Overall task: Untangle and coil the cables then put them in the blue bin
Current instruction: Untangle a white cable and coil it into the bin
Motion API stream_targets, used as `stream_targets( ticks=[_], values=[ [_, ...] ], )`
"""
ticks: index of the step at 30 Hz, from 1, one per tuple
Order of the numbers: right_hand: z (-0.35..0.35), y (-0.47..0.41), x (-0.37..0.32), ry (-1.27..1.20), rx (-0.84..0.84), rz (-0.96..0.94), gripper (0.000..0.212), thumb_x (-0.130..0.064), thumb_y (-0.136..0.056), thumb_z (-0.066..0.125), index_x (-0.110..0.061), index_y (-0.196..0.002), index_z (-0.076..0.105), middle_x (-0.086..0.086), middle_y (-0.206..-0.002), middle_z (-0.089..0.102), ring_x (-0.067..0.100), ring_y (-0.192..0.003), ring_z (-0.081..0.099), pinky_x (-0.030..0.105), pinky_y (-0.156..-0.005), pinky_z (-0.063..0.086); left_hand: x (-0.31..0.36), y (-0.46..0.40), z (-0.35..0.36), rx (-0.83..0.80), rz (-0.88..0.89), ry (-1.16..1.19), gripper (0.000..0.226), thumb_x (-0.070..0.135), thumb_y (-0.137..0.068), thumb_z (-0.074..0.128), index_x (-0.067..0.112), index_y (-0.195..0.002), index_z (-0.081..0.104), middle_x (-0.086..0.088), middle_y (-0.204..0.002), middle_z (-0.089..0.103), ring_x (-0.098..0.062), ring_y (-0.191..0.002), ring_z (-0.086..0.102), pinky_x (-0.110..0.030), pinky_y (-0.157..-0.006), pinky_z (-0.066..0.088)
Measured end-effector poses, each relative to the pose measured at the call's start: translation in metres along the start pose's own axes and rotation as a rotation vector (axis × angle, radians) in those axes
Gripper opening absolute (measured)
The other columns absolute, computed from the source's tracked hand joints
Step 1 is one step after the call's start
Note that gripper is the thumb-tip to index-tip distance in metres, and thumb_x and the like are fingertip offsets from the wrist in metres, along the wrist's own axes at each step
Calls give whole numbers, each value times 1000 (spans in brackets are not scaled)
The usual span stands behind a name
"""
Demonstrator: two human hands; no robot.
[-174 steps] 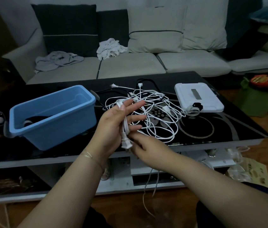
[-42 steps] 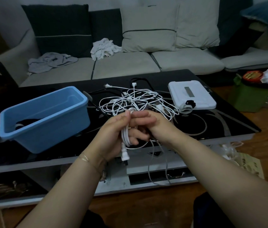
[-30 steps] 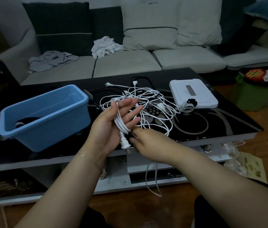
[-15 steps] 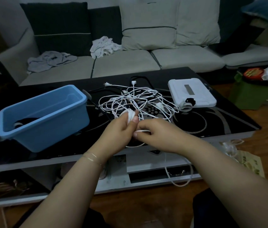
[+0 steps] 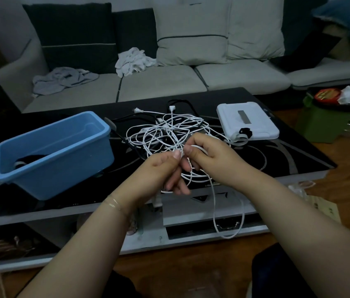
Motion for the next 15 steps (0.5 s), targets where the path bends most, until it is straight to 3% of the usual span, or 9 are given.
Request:
stream_targets(
  ticks=[2,3,7,10,15],
  values=[
    [4,0,-1,-109,2,17,19,-27,-97,52,-30,-78,54,-12,-61,59,0,-52,49,18,-52,42,0,0,1,-10,-3,93,44,42,-93,35,4,-86,55,0,-40,38,-22,-57,67,-23,-57,53],
    [6,-1,-2,-156,6,29,19,-25,-98,52,-27,-80,54,-13,-60,59,1,-51,50,17,-49,41,0,-1,0,-11,4,120,45,41,-95,34,3,-87,56,0,-40,37,-20,-51,63,-22,-54,51],
    [8,-5,2,-381,27,147,12,-25,-94,58,-21,-85,51,-8,-56,59,8,-42,51,20,-38,39,1,-2,-2,-69,40,294,46,36,-100,36,-1,-100,65,-4,-46,46,-6,-29,29,-14,-39,27],
    [7,-9,7,-505,18,224,16,-28,-87,65,-18,-82,54,-5,-52,56,10,-39,45,18,-38,34,3,-2,-2,-119,53,323,44,34,-98,37,3,-103,69,-5,-53,57,-3,-28,24,-16,-38,19],
    [16,-10,14,-681,-71,317,27,-38,-70,71,-18,-84,59,-6,-54,56,7,-40,43,16,-37,33,3,0,-1,-125,50,327,33,25,-96,46,3,-103,69,6,-38,33,-4,-30,18,-21,-38,12]
  ],
)
Point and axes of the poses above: each hand's wrist, its own y-axis away from the middle knuckle, its own z-axis out of the palm, x = y × z, the point moved 5 cm from there along -y, towards the middle knuckle
